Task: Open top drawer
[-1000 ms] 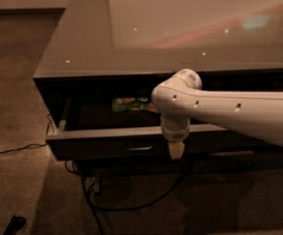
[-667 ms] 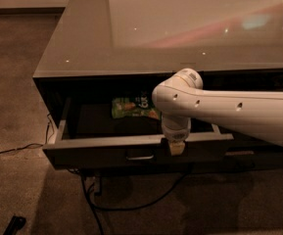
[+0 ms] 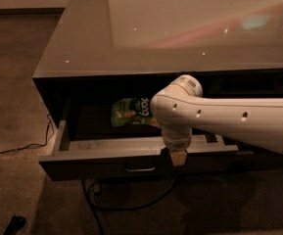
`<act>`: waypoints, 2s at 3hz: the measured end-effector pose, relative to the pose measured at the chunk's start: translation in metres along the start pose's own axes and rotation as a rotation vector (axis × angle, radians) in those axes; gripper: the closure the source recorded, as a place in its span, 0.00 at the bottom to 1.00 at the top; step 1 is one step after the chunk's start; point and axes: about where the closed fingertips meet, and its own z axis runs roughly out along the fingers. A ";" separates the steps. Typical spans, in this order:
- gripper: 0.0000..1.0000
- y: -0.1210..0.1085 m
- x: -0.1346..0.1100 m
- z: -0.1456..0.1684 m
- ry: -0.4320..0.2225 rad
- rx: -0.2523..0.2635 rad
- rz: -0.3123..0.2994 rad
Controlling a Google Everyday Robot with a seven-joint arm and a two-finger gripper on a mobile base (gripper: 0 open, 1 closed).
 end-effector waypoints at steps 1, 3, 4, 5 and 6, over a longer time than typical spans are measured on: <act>0.62 0.000 0.000 0.000 0.000 0.000 0.000; 0.16 0.006 -0.003 -0.005 -0.005 0.018 -0.011; 0.00 0.037 0.001 0.014 0.013 -0.032 -0.009; 0.00 0.037 0.001 0.013 0.013 -0.032 -0.009; 0.18 0.046 0.005 0.014 0.025 -0.043 0.000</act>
Offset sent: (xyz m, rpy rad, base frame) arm 0.0000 0.0000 0.0000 0.0000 0.0000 0.0000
